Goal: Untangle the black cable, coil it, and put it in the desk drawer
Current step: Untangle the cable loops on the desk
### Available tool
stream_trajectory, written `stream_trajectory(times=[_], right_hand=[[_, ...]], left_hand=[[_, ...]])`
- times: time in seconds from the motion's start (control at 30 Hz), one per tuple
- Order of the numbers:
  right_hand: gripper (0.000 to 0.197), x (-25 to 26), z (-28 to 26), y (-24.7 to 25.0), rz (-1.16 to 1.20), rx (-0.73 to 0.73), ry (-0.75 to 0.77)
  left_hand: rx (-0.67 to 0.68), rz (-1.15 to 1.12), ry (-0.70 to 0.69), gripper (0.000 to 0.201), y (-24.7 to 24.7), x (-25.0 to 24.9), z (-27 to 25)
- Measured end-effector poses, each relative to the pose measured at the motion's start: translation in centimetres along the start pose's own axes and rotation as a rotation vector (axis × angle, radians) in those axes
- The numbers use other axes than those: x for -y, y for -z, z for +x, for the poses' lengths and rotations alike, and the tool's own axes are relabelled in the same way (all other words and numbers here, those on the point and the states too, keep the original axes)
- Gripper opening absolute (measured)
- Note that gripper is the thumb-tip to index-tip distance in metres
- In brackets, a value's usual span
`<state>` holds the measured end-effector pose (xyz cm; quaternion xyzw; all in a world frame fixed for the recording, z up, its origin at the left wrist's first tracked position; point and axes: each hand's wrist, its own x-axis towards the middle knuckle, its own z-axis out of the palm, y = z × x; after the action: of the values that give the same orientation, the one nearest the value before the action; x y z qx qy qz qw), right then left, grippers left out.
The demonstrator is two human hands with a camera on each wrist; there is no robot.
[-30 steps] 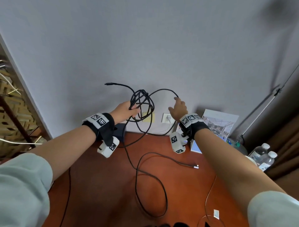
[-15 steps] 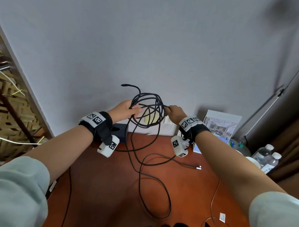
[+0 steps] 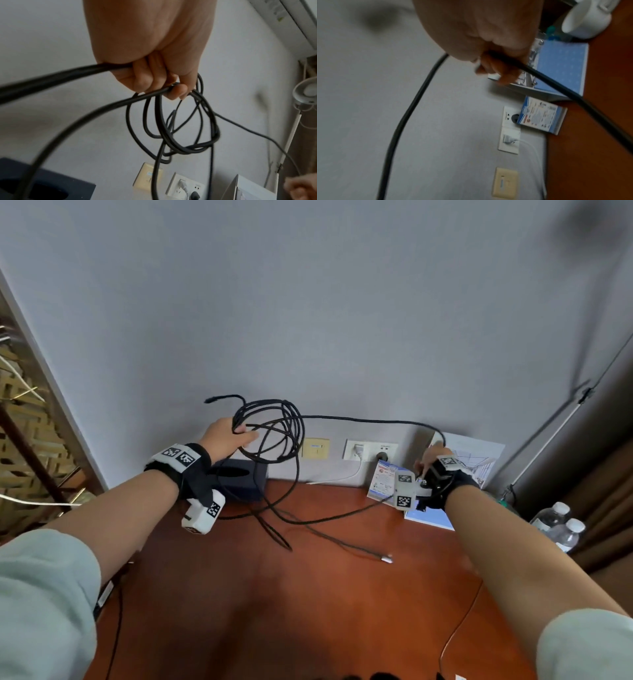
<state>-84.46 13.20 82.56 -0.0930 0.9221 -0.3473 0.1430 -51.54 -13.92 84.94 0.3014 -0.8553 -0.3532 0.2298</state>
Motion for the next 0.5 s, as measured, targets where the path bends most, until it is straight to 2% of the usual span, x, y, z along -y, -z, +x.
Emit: stream_trajectory(times=[0.03, 0.1, 0.13, 0.17, 0.23, 0.3, 0.37, 0.47, 0.5], right_hand=[[0.012, -0.5, 1.1, -0.3, -0.109, 0.036, 0.044], [0.008, -0.2, 0.9, -1.7, -0.335, 0.101, 0.114], [0.015, 0.6, -0.1, -2.7, -0.239, 0.082, 0.118], [0.035, 1.9, -2.1, -3.2, -0.073, 0.111, 0.099], [0.067, 4.2, -5.1, -4.6, 0.162, 0.222, 0.179], [0.076, 6.5, -7.0, -5.6, 0.078, 0.396, 0.302], [0.064, 8.3, -8.4, -6.5, 0.054, 0.453, 0.405], [0.015, 9.9, -10.1, -7.6, 0.064, 0.498, 0.499], [0.018, 10.1, -10.2, -7.9, 0.037, 0.502, 0.531]], left_hand=[[-0.02, -0.001, -0.002, 0.048, 0.1, -0.1, -0.1], [-0.018, 0.02, -0.018, 0.048, 0.1, -0.3, 0.0], [-0.001, 0.035, -0.031, 0.047, 0.0, -0.7, 0.1], [0.018, 0.046, -0.047, 0.046, -0.1, -1.2, 0.1], [0.07, 0.074, -0.099, 0.043, -0.6, -2.3, 0.2], [0.097, 0.092, -0.157, 0.042, -1.2, -3.6, 0.2], [0.131, 0.111, -0.209, 0.043, -1.9, -4.7, 0.0], [0.157, 0.099, -0.243, 0.039, -2.5, -5.5, -0.2], [0.15, 0.065, -0.23, 0.035, -2.5, -5.4, -0.2]])
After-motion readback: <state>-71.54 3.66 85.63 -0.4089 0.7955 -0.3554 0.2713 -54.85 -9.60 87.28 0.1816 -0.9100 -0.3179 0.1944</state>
